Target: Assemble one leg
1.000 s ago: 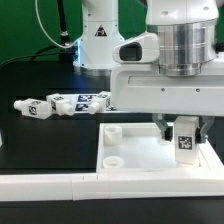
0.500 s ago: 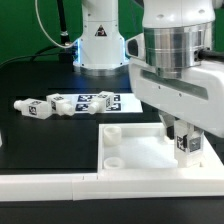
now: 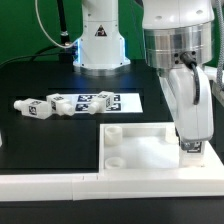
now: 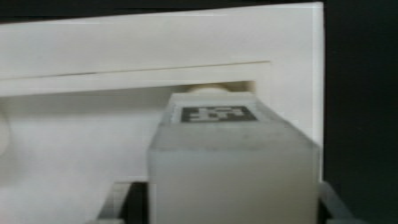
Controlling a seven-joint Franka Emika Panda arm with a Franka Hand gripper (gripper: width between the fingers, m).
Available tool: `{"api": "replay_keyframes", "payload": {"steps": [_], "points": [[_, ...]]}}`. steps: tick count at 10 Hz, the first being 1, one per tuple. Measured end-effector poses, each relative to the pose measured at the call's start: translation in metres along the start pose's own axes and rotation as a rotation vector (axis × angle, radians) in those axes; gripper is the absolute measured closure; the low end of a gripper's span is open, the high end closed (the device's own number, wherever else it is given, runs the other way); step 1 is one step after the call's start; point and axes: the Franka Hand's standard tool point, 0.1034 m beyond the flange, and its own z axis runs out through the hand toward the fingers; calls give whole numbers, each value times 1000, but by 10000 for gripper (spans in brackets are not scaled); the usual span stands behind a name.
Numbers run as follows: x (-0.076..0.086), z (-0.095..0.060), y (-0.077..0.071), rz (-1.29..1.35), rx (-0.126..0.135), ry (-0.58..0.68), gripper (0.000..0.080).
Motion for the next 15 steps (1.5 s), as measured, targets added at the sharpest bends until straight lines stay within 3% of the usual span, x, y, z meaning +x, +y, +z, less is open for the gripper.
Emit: {"api": "replay_keyframes", "payload": {"steps": [2, 3, 4, 8, 10, 11, 12, 13, 14, 15], "points": [[-3, 1, 1, -249, -3, 5, 272], [-15, 2, 1, -451, 3, 8, 188], [-22, 3, 3, -664, -3, 0, 188], [-16, 3, 2, -889, -8, 11, 150], [-8, 7, 1, -1364, -36, 45, 150], [-9, 7, 1, -1298, -30, 42, 150], [-8, 7, 1, -1277, -30, 43, 240], [-8, 7, 1, -1278, -31, 43, 390], [-8, 7, 1, -1196, -28, 43, 390], [-8, 7, 2, -1116, -27, 44, 536]]}}
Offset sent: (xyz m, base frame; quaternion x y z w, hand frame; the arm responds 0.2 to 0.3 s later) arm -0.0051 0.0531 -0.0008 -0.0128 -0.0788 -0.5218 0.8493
